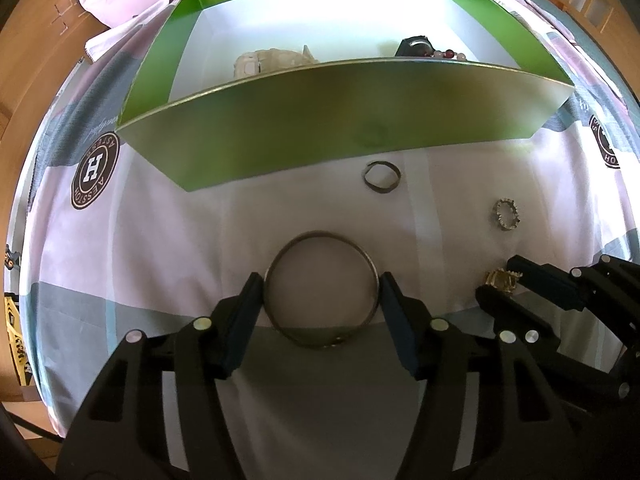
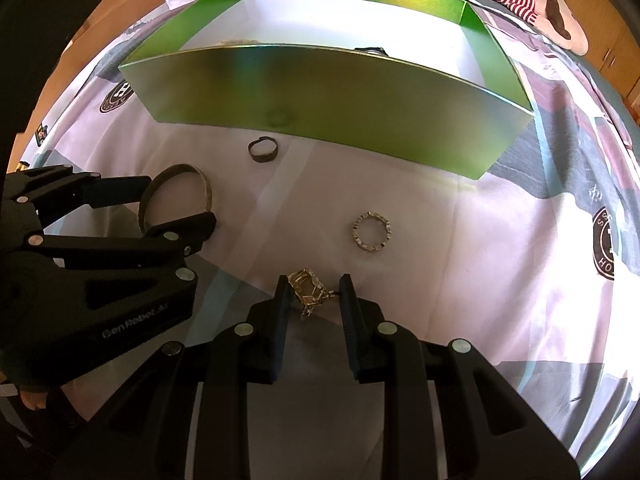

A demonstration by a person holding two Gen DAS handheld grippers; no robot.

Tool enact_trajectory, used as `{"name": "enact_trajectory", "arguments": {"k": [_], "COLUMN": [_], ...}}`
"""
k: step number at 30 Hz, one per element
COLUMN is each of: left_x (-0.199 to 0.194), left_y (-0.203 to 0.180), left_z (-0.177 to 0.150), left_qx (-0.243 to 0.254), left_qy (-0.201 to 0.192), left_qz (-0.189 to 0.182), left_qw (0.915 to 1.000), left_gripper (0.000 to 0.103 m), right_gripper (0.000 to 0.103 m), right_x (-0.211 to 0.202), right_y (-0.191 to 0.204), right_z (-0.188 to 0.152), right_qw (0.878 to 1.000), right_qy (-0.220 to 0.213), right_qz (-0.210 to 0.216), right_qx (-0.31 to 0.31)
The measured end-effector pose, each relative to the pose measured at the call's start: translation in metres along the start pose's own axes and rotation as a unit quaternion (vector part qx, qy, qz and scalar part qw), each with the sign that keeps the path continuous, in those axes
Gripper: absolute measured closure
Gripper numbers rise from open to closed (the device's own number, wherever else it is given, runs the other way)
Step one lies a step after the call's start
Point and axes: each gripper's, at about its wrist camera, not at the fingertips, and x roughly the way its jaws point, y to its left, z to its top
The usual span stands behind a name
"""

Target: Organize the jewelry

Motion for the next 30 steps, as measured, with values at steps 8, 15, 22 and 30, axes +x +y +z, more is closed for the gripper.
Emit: {"name": "enact_trajectory", "arguments": {"k": [8, 15, 22, 30], "left_x": [-0.004, -0.001, 0.000, 0.000], "left_y": [-0.004, -0.002, -0.006, -0.006], "left_z": [-0.003, -0.002, -0.002, -0.002], "left_qx": [0.008, 0.010, 0.009, 0.007], "left_qy": [-0.002, 0.000, -0.001, -0.001], "left_qz": [0.002, 0.004, 0.007, 0.006], "left_qw": [1.0000, 0.9999, 0.9999, 1.0000], "left_gripper": [0.044, 0.043, 0.043, 0.043], "right_gripper": [0.078, 0.078, 0.078, 0.078], "right_x": [-0.002, -0.003, -0.003, -0.001], "right_y": [-0.010, -0.008, -0.006, -0.001], "right_z": [-0.002, -0.002, 0.000, -0.003], "right_qw": [1.000, 1.000, 1.000, 0.999], "right_qy": [-0.003, -0.003, -0.003, -0.005], "right_qz": [-0.015, -0.016, -0.019, -0.029], "right_qx": [0.020, 0.022, 0.022, 0.024]}}
